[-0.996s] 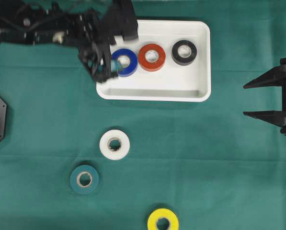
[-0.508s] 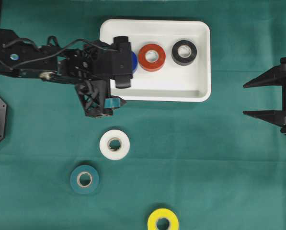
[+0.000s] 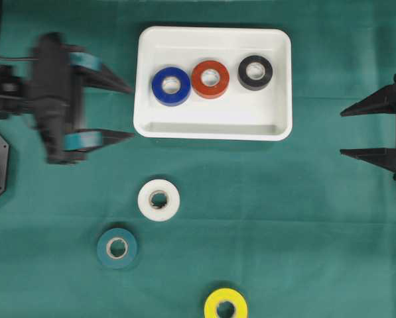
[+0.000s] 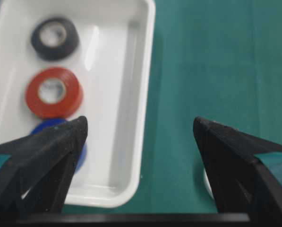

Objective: Pick up the tape from a random location and place it into the white case.

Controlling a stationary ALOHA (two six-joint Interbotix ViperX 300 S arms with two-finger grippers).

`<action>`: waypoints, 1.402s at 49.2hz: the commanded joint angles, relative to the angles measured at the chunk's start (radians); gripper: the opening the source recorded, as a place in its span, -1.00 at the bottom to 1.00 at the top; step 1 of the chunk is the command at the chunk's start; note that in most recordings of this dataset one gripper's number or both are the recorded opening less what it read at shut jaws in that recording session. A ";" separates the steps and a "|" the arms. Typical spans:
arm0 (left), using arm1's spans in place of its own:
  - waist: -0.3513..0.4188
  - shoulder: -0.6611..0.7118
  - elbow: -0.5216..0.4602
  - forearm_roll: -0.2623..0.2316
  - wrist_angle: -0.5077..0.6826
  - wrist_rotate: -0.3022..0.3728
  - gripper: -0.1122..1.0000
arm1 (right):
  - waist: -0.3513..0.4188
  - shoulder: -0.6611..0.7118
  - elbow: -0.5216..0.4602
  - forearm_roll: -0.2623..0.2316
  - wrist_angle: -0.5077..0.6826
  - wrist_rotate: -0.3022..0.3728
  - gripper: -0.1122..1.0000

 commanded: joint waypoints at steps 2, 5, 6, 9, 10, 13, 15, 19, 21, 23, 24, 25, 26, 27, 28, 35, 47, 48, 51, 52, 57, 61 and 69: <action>-0.005 -0.097 0.032 -0.003 -0.020 -0.002 0.95 | 0.002 0.002 -0.028 -0.006 -0.002 -0.002 0.56; -0.008 -0.147 0.051 -0.003 -0.018 -0.002 0.95 | 0.000 0.000 -0.028 -0.008 -0.002 -0.002 0.56; -0.009 -0.163 0.055 -0.005 -0.017 -0.002 0.95 | 0.000 0.000 -0.028 -0.009 -0.002 -0.002 0.56; -0.015 -0.207 0.071 -0.005 -0.011 0.000 0.95 | 0.002 0.000 -0.028 -0.011 -0.003 -0.002 0.56; -0.018 -0.229 0.078 -0.003 -0.006 0.000 0.95 | 0.000 -0.002 -0.028 -0.011 -0.005 -0.002 0.56; -0.023 -0.272 0.092 -0.005 0.002 0.002 0.95 | 0.002 -0.005 -0.029 -0.011 -0.005 -0.002 0.56; -0.025 -0.298 0.104 -0.005 0.009 0.002 0.95 | 0.002 -0.006 -0.029 -0.011 -0.005 -0.002 0.56; -0.025 -0.345 0.137 -0.005 0.015 0.002 0.95 | 0.000 -0.009 -0.031 -0.011 -0.006 -0.002 0.56; -0.025 -0.368 0.155 -0.005 0.015 0.002 0.95 | 0.000 -0.011 -0.031 -0.011 -0.006 -0.002 0.56; -0.025 -0.390 0.175 -0.005 0.015 0.002 0.95 | 0.002 -0.011 -0.031 -0.014 -0.006 -0.002 0.56; -0.025 -0.402 0.187 -0.005 0.015 0.002 0.95 | 0.000 -0.011 -0.031 -0.014 -0.006 -0.002 0.56; -0.025 -0.413 0.196 -0.005 0.014 0.000 0.95 | 0.000 -0.012 -0.031 -0.015 -0.006 -0.002 0.56; -0.025 -0.422 0.207 -0.005 0.012 -0.002 0.95 | 0.000 -0.012 -0.031 -0.017 -0.006 -0.002 0.56; -0.025 -0.434 0.215 -0.005 0.012 -0.002 0.95 | 0.002 -0.012 -0.031 -0.018 -0.006 -0.002 0.56; -0.025 -0.443 0.225 -0.005 0.011 -0.002 0.95 | 0.002 -0.012 -0.031 -0.020 -0.008 -0.002 0.56; -0.025 -0.503 0.287 -0.008 0.000 -0.003 0.95 | 0.002 -0.014 -0.031 -0.025 -0.025 -0.002 0.56; -0.025 -0.537 0.344 -0.008 -0.028 -0.003 0.95 | 0.000 -0.011 -0.025 -0.028 -0.061 -0.002 0.56; -0.025 -0.537 0.348 -0.008 -0.031 -0.003 0.95 | 0.002 -0.009 -0.025 -0.028 -0.064 -0.002 0.56; -0.026 -0.535 0.360 -0.008 -0.035 -0.003 0.95 | 0.002 -0.009 -0.023 -0.028 -0.071 -0.002 0.56; -0.028 -0.534 0.365 -0.008 -0.037 -0.002 0.95 | 0.000 -0.009 -0.023 -0.028 -0.074 -0.002 0.56; -0.032 -0.535 0.385 -0.008 -0.057 -0.003 0.95 | 0.002 -0.008 -0.023 -0.028 -0.084 -0.002 0.56; -0.040 -0.535 0.397 -0.009 -0.072 -0.003 0.95 | 0.000 -0.006 -0.021 -0.028 -0.087 -0.002 0.56; -0.052 -0.534 0.430 -0.008 -0.117 -0.003 0.95 | 0.002 0.000 -0.020 -0.026 -0.095 -0.002 0.56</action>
